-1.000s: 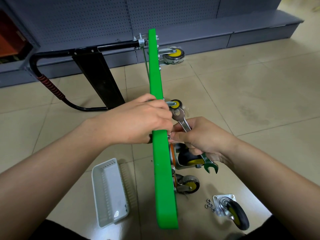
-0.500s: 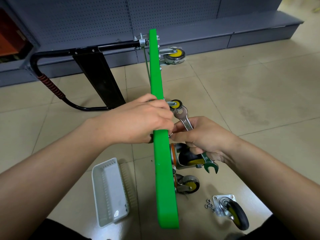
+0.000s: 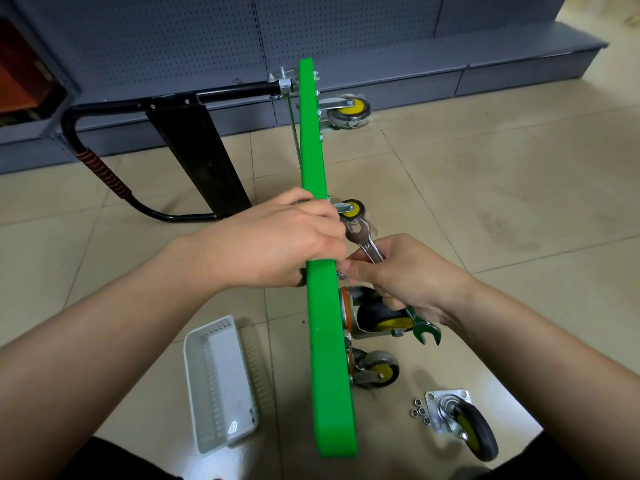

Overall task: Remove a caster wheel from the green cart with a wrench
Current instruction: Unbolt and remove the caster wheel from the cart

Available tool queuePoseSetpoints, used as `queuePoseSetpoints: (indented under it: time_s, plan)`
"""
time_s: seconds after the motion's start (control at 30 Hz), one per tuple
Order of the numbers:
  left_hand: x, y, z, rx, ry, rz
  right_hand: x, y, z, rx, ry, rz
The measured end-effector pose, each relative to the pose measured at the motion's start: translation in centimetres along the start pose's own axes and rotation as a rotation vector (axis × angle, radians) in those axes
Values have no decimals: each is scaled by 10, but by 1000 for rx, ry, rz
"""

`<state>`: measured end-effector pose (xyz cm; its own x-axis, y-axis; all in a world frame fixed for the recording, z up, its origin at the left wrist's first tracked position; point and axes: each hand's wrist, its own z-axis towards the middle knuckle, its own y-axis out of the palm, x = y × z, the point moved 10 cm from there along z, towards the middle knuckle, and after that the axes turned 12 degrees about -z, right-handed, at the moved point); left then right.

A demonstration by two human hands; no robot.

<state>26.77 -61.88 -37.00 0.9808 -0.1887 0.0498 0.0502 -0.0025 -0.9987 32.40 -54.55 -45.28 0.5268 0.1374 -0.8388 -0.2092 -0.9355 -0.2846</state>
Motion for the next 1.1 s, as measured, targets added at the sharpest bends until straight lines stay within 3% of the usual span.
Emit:
queuePoseSetpoints:
  time_s: [0.23, 1.1]
  plan:
    - [2, -2, 0, 6, 4, 0, -1, 4, -3, -71, 26, -33]
    - [3, -4, 0, 4, 14, 6, -4, 2, 3, -49, -33, -6]
